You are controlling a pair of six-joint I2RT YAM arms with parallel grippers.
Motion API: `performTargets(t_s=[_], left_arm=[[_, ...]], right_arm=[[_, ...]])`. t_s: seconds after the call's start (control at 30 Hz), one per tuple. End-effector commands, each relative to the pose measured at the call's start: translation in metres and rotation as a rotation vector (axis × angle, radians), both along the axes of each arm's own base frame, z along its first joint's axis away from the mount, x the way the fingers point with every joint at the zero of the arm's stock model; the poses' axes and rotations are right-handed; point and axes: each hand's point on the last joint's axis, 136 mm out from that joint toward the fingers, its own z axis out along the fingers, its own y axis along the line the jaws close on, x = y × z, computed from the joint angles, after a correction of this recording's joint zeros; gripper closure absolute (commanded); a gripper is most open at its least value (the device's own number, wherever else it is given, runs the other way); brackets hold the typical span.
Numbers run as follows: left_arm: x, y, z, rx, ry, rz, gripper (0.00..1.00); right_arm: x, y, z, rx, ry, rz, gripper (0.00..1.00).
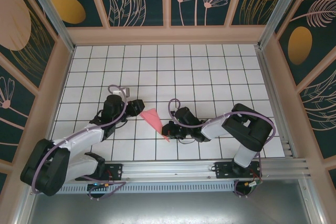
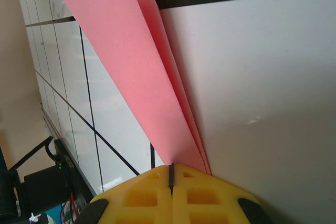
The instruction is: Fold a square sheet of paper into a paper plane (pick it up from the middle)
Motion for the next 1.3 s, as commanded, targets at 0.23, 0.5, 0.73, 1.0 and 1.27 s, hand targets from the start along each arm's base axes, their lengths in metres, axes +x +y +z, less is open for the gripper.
performTargets(t_s=[0.23,0.5,0.73,1.0,1.27], left_arm=[[-0.035,-0.082,-0.015,-0.149,0.115,-0.322,0.63],[-0.028,-0.062,-0.080,-0.030,0.241,-0.188,0.66],[-0.042,-0.039,-0.114,0.055,0.294,-0.128,0.67],[-0.049,-0.042,-0.115,0.027,0.298,-0.161,0.67],[-0.049,-0.044,-0.112,0.014,0.299,-0.165,0.68]], right_arm=[[-0.022,-0.030,-0.049,-0.191,0.114,-0.024,0.96],[-0.019,-0.025,-0.041,-0.164,0.104,-0.029,0.96],[-0.002,-0.004,0.002,-0.098,0.012,-0.013,0.95],[0.016,0.030,0.033,-0.047,-0.062,0.040,0.94],[0.028,0.035,0.008,-0.075,-0.027,0.019,0.94]])
